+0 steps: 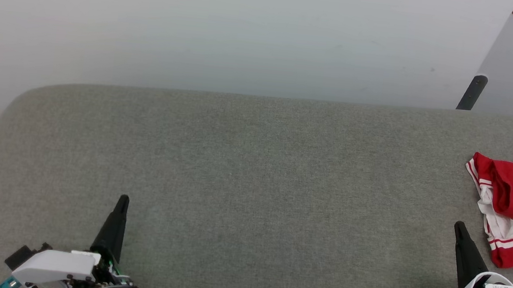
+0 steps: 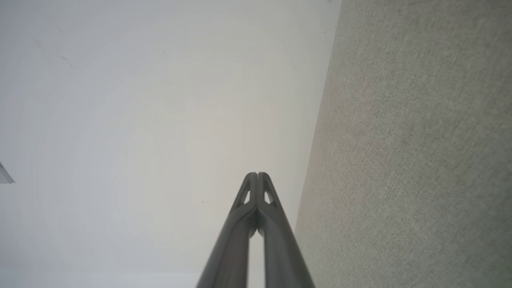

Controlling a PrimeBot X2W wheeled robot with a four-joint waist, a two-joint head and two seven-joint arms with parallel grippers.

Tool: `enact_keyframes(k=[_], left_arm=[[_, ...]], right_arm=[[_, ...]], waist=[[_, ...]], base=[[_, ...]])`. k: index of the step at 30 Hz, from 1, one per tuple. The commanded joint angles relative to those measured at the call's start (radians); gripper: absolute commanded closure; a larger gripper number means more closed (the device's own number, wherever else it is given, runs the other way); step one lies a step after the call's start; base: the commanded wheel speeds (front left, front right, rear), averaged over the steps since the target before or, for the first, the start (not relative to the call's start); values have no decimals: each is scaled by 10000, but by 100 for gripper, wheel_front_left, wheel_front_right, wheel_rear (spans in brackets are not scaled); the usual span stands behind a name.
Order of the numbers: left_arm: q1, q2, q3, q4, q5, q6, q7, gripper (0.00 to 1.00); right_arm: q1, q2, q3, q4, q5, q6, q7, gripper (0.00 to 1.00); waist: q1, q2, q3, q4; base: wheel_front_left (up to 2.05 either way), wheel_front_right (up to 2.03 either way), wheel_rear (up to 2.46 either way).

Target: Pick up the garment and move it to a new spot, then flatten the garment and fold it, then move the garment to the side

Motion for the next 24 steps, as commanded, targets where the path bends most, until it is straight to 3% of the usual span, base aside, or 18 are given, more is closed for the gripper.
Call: enact_keyframes(k=[1,24], left_arm=[[-101,0,1,16,-34,-61,22,100],[-100,0,1,15,-35,-58,20,100]], right_arm=[[-36,36,4,-4,23,4,-4,100],[-36,36,6,-4,23,4,-6,100]], waist=[[-1,0,0,0],[-1,0,0,0]], base=[[0,0,0],[0,0,0]])
